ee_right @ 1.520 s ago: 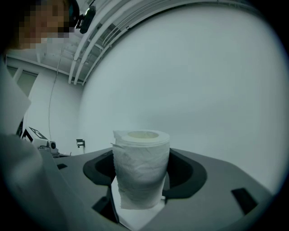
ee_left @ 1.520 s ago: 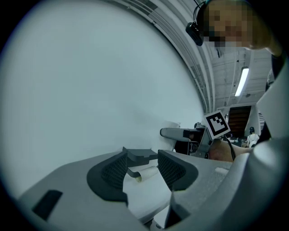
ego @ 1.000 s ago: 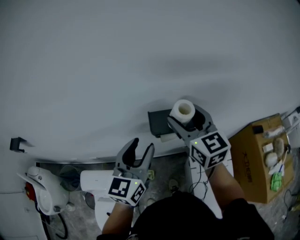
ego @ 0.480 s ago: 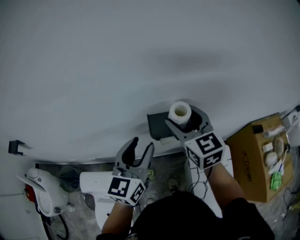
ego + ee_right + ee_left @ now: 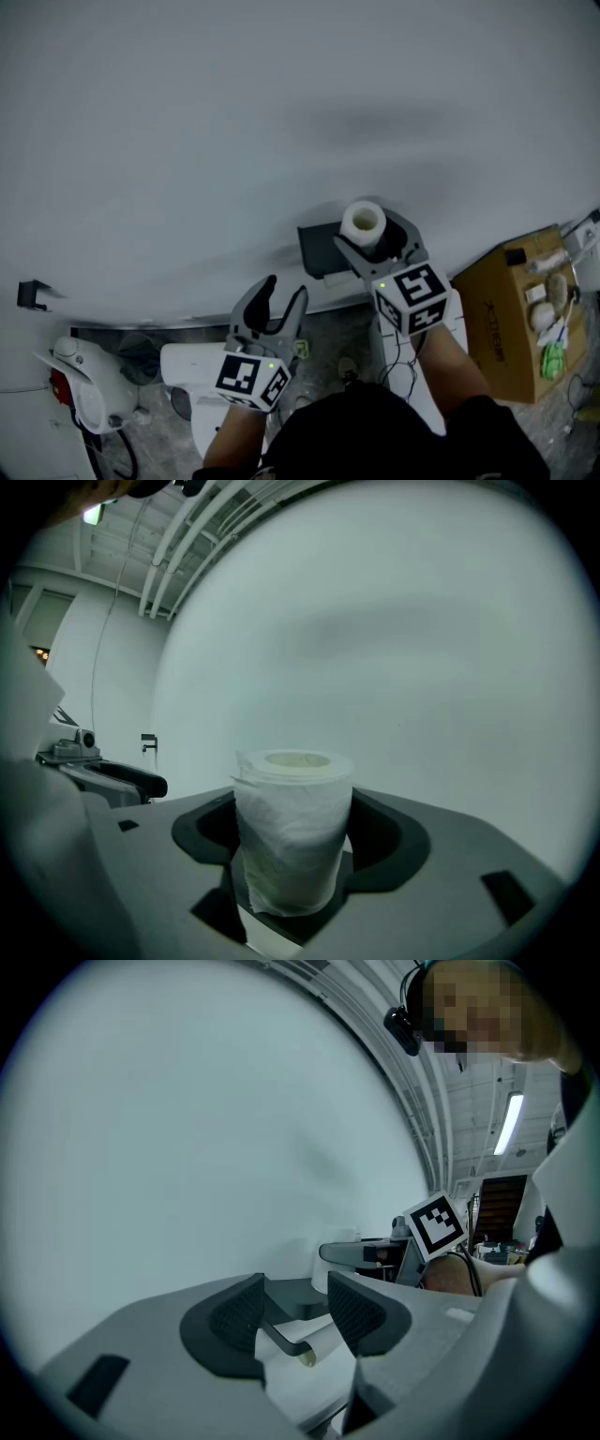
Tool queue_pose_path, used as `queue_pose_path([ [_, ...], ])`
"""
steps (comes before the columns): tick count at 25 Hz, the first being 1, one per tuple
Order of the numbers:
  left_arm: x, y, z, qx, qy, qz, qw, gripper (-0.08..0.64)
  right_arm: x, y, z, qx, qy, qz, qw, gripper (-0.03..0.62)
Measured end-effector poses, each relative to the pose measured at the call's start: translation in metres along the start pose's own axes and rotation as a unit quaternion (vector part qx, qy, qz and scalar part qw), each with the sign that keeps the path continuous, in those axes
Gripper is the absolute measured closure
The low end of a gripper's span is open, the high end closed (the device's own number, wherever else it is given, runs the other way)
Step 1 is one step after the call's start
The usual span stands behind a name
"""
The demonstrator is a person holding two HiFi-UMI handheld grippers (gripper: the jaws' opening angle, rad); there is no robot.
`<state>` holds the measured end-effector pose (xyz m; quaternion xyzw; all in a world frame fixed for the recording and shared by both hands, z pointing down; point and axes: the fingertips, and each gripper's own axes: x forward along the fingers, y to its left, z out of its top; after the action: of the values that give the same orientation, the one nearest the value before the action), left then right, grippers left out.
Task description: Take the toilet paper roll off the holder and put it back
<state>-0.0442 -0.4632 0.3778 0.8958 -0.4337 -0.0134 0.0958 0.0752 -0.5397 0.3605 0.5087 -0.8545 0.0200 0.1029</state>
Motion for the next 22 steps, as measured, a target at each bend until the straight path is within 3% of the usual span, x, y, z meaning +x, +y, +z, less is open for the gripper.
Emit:
queue_pose_path([
  [10,-0.012,0.001,0.004,-0.002,-0.008,0.004,1.0,0.362,-0.009,-0.001,0.014,0.003,-0.03,-0.013,0.999,0.213],
  [22,-0.05,-0.024,0.008,-0.002,-0.018,-0.025,0.9995,0.362,-0.075,0.016,0.029,0.014,-0.07,-0.059,0.996,0.251],
])
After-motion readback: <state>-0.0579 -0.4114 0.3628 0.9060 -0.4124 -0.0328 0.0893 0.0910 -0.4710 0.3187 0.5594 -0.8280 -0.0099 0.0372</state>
